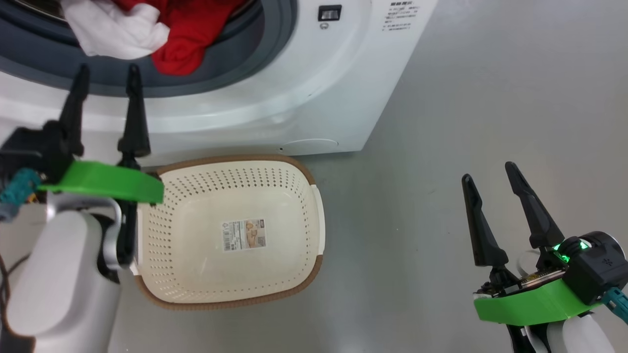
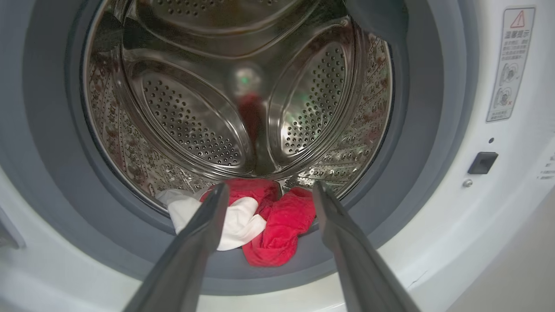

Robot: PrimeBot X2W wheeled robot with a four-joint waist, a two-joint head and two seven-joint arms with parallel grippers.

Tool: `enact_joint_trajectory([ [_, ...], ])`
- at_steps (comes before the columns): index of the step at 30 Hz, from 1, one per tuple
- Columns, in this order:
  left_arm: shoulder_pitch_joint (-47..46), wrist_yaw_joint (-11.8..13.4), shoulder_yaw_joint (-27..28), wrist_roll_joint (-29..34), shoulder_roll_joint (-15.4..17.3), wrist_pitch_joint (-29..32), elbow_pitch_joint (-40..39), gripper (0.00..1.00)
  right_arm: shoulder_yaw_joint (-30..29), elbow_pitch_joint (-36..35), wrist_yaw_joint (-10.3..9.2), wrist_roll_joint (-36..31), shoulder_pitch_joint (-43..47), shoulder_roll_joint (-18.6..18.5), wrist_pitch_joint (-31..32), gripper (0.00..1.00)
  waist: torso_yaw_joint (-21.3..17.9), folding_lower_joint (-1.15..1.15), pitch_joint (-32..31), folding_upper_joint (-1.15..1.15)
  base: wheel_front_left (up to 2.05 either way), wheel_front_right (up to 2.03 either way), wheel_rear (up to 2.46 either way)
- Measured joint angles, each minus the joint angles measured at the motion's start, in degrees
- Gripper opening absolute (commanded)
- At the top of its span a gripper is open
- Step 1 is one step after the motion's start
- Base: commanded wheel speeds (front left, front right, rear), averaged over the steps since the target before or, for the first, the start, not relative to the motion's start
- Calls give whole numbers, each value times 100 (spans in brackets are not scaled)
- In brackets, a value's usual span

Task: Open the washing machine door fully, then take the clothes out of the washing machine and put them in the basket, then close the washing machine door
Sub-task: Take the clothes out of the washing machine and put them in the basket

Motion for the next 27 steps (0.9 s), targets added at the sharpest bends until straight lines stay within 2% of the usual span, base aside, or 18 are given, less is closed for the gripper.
enact_joint_trajectory([
  [6, -527, -203, 113, -216, 2, -41, 508, 100, 13, -23, 0, -1, -148, -1, 0, 100, -98, 0, 197, 0, 0, 0, 0],
  [13, -1011, -294, 147, -186, 19, -49, 1084, 100, 29, -30, 0, -5, -207, -2, -1, 100, -233, 0, 359, 0, 0, 0, 0],
  [23, -1828, -290, 55, 240, 57, -86, 1781, 100, 82, -47, 0, -5, -353, -3, -1, 100, -338, 0, 647, 0, 0, 0, 0],
  [27, -2067, -180, -44, 525, 98, -90, 1994, 100, 182, -46, 0, 3, -465, -2, -1, 100, -404, 0, 743, 0, 0, 0, 0],
])
